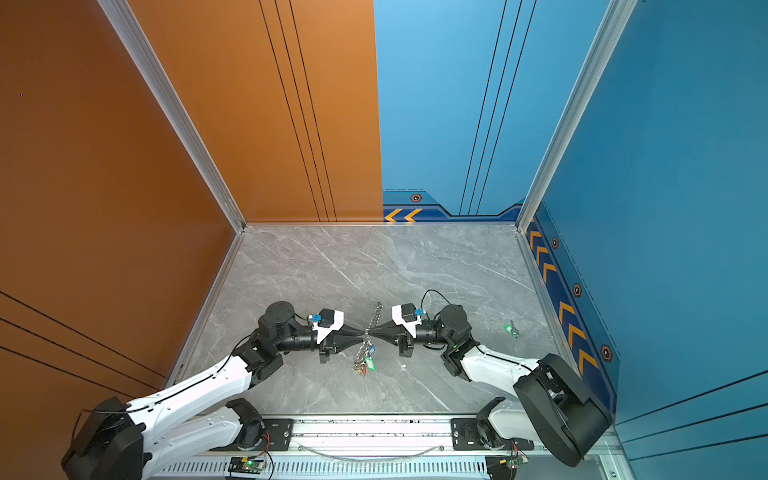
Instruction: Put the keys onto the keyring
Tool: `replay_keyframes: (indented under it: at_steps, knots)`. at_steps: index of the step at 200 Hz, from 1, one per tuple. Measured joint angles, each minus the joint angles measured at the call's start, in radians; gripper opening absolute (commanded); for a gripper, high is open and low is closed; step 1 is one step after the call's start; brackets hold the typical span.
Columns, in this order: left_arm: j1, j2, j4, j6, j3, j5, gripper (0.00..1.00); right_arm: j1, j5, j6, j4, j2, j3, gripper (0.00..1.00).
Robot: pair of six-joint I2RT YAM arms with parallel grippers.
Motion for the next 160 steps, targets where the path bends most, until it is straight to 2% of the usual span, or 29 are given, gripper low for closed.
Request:
replay_keyframes:
  at_steps: [33, 70, 127, 160]
  knots:
    - [0.0, 0.0, 0.003, -0.004, 0.0, 0.0, 0.18, 0.008, -0.007, 0.021, 0.041, 0.031, 0.0, 0.0]
    - [0.0, 0.0, 0.016, -0.008, 0.0, 0.0, 0.12, 0.008, -0.025, 0.053, 0.089, 0.064, 0.0, 0.0]
    - [0.002, 0.002, 0.022, -0.019, 0.0, 0.0, 0.09, 0.01, -0.038, 0.102, 0.164, 0.104, 0.0, 0.0]
    - [0.004, 0.005, 0.021, -0.031, 0.0, 0.003, 0.04, 0.008, -0.042, 0.115, 0.183, 0.118, 0.0, 0.0]
